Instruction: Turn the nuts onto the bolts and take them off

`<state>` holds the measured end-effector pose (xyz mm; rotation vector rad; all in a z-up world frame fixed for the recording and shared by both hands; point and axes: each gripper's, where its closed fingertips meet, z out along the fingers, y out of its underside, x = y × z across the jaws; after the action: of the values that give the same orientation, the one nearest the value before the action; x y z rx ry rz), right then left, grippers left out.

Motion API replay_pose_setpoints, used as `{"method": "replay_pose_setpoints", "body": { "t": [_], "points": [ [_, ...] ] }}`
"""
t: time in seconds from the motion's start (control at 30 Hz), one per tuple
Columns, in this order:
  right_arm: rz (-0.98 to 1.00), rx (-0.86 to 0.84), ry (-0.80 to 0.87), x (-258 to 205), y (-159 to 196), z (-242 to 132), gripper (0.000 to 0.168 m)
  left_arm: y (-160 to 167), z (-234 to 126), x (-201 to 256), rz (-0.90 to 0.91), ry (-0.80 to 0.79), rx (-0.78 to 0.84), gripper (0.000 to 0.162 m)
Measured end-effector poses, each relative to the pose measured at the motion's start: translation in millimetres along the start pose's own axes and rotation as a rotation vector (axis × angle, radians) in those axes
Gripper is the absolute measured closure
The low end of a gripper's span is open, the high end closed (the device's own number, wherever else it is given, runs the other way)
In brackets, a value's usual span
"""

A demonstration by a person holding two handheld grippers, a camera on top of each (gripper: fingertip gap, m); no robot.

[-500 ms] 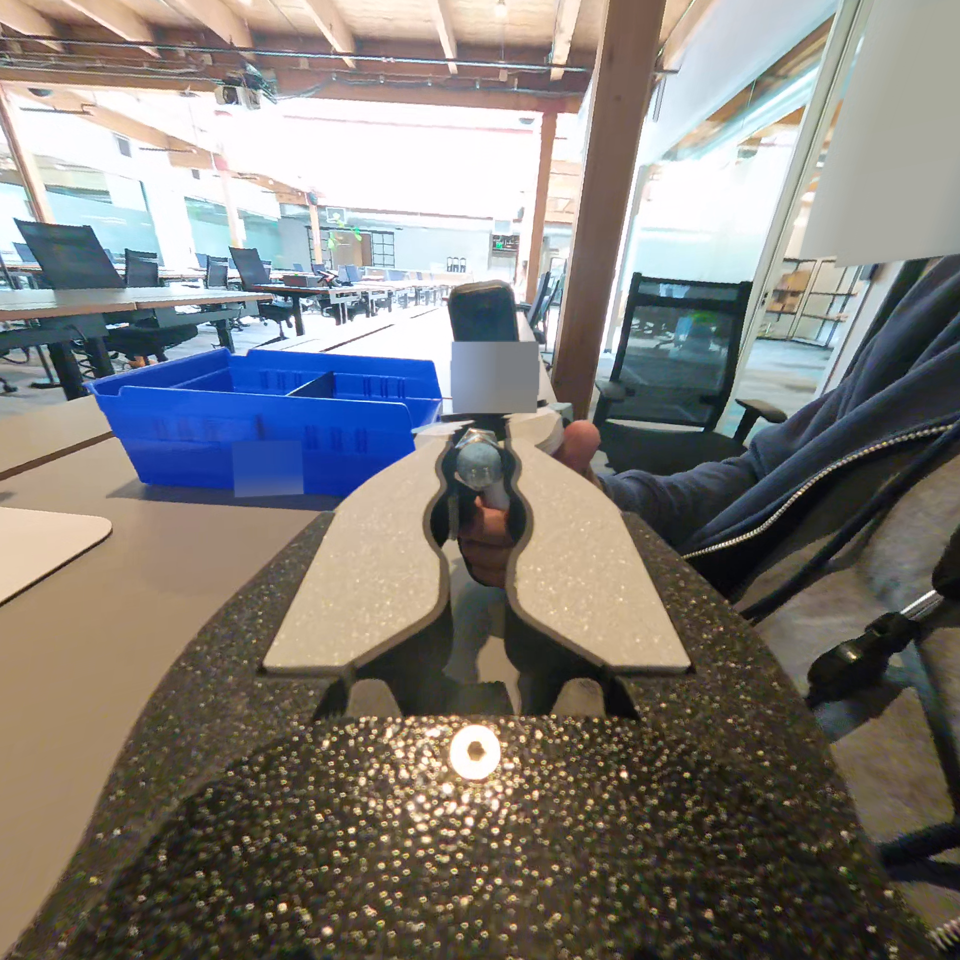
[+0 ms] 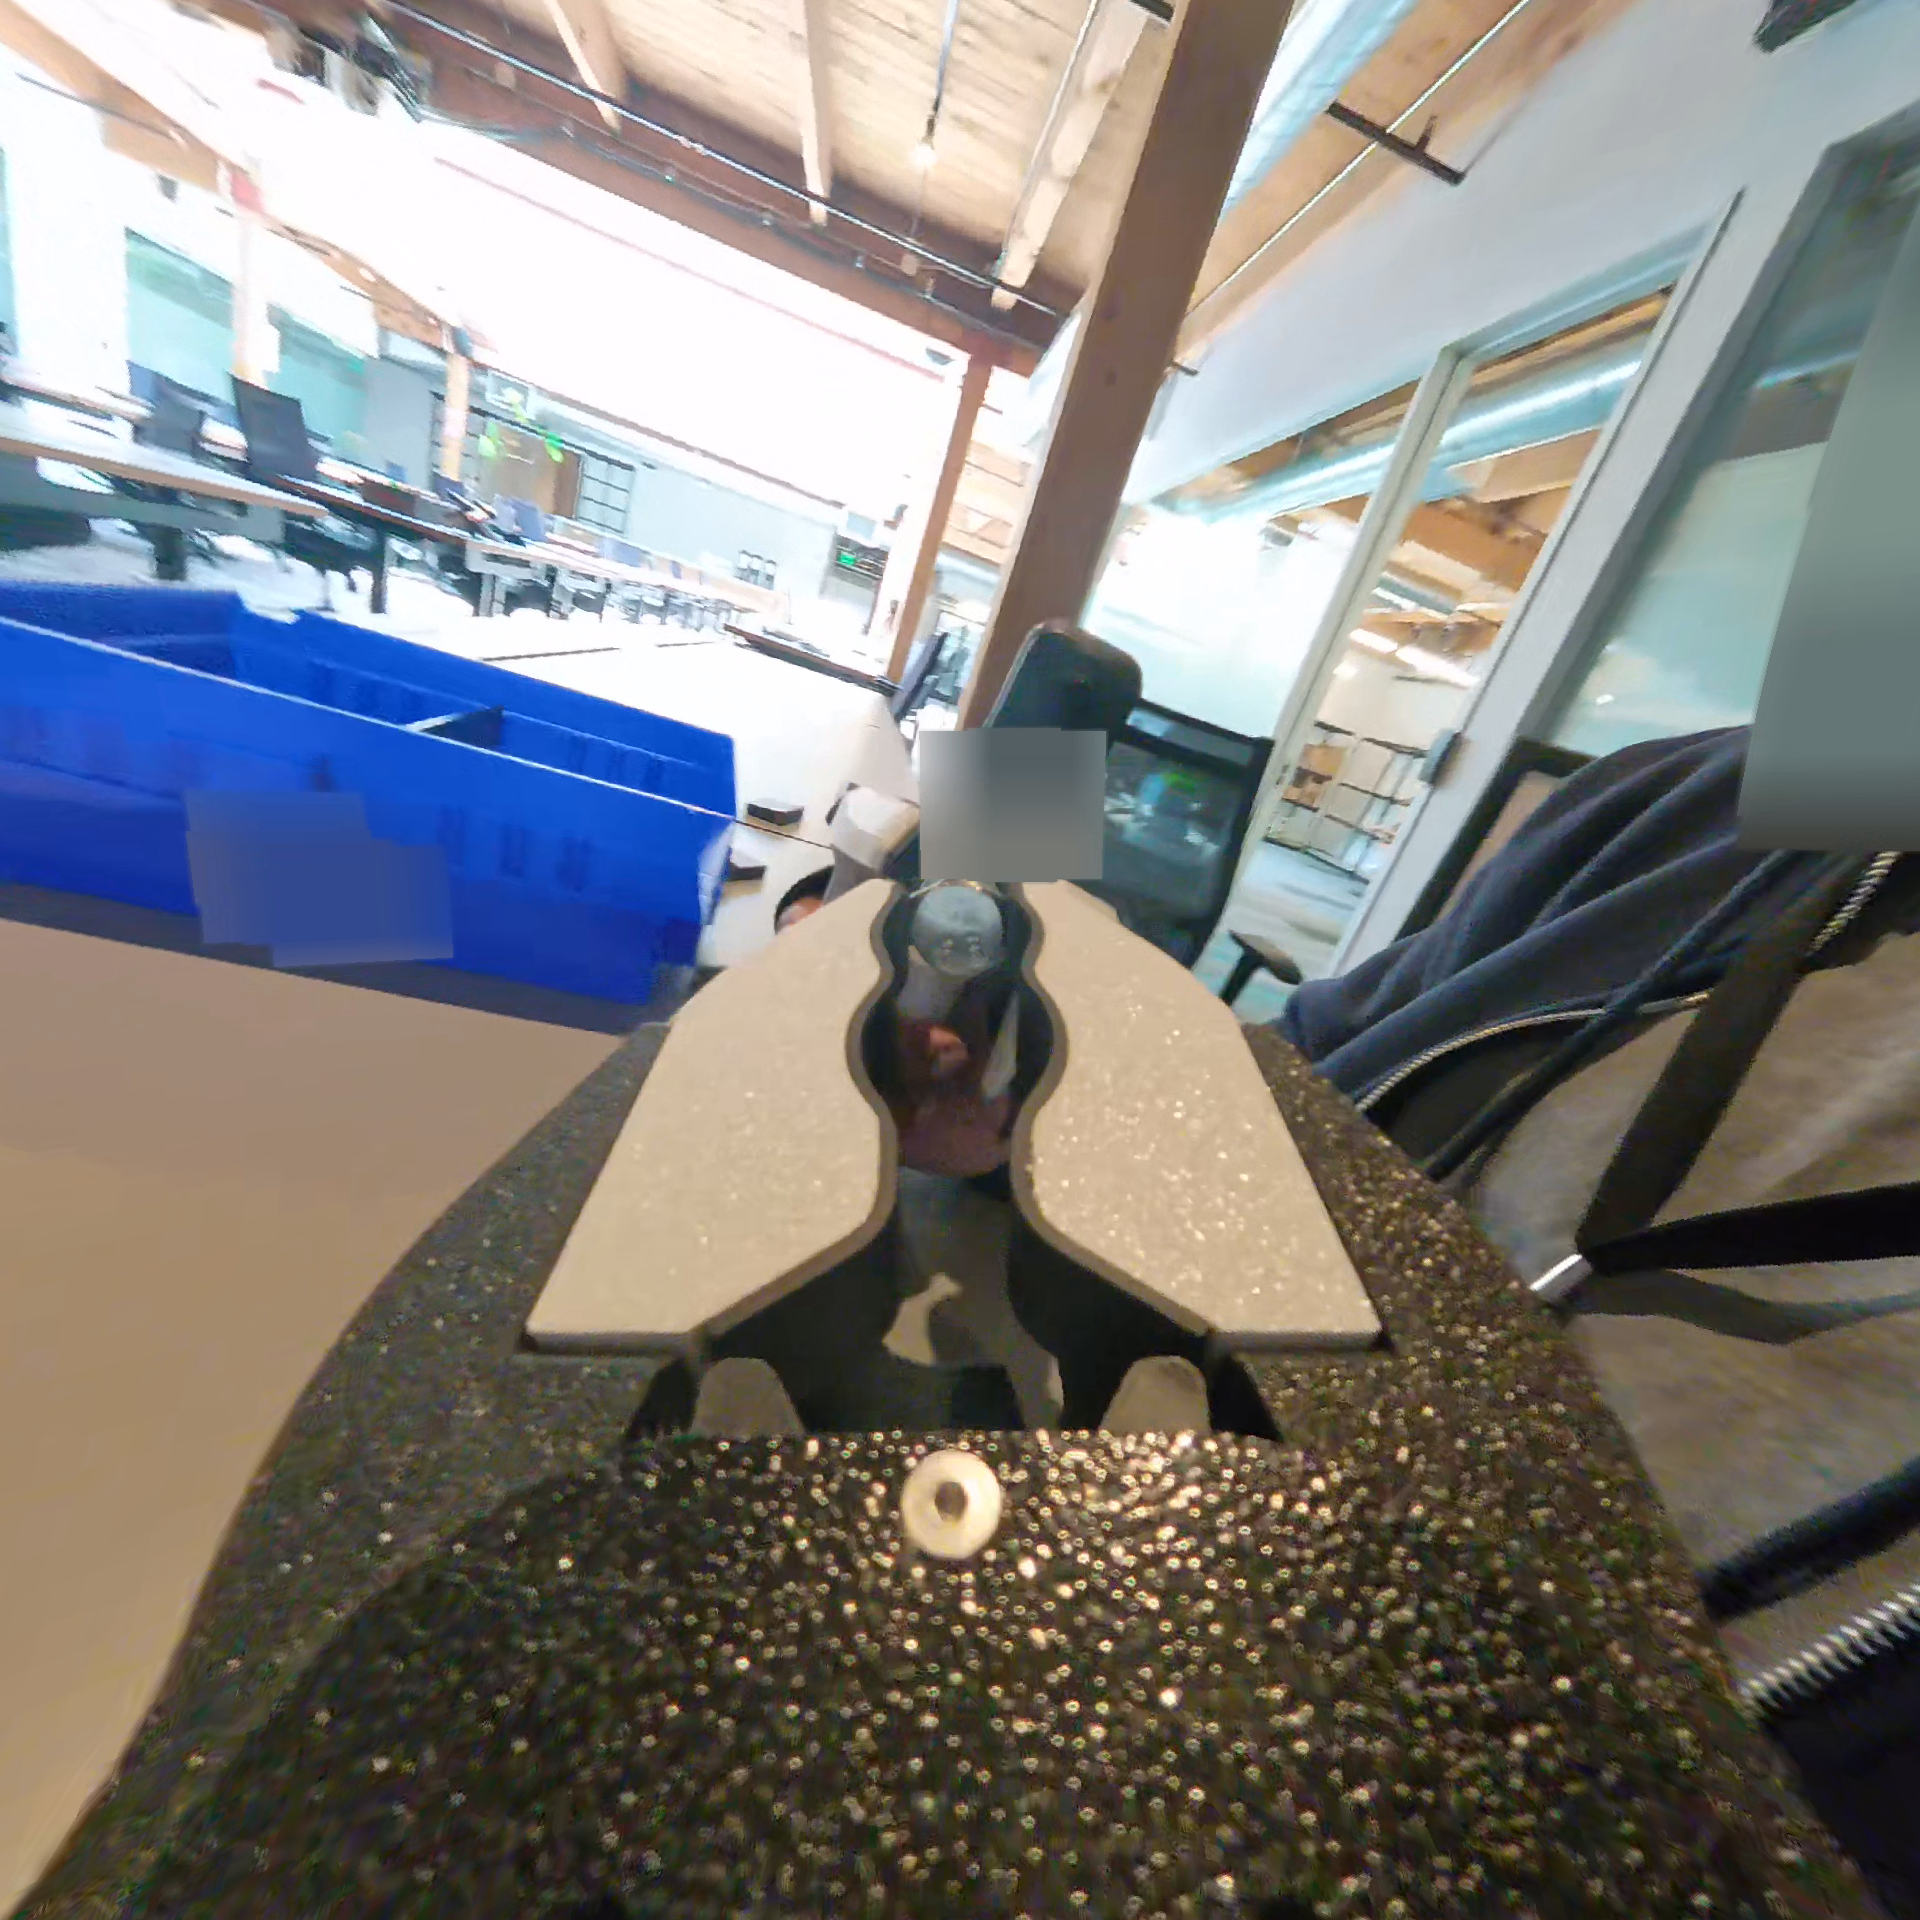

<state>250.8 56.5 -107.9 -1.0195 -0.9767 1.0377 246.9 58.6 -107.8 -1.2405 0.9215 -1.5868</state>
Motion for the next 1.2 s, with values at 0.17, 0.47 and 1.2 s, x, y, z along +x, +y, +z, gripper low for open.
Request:
{"method": "replay_pose_setpoints", "body": {
  "t": [0.17,0.47,1.2],
  "points": [
    [0.232,0.101,-0.041,10.9,-8.5,-8.9,0.138,-4.1,-0.7,-1.1,0.143,-0.078,-0.001,0.145],
    [0.363,0.092,-0.102,9.7,-2.6,-7.0,0.138,1.1,4.0,-0.1,0.261,-0.127,-0.047,0.145],
    [-0.2,0.016,0.055,-9.5,-7.8,-2.8,0.147,-1.0,1.3,4.5,-0.043,0.048,0.03,0.145]
  ]
}}
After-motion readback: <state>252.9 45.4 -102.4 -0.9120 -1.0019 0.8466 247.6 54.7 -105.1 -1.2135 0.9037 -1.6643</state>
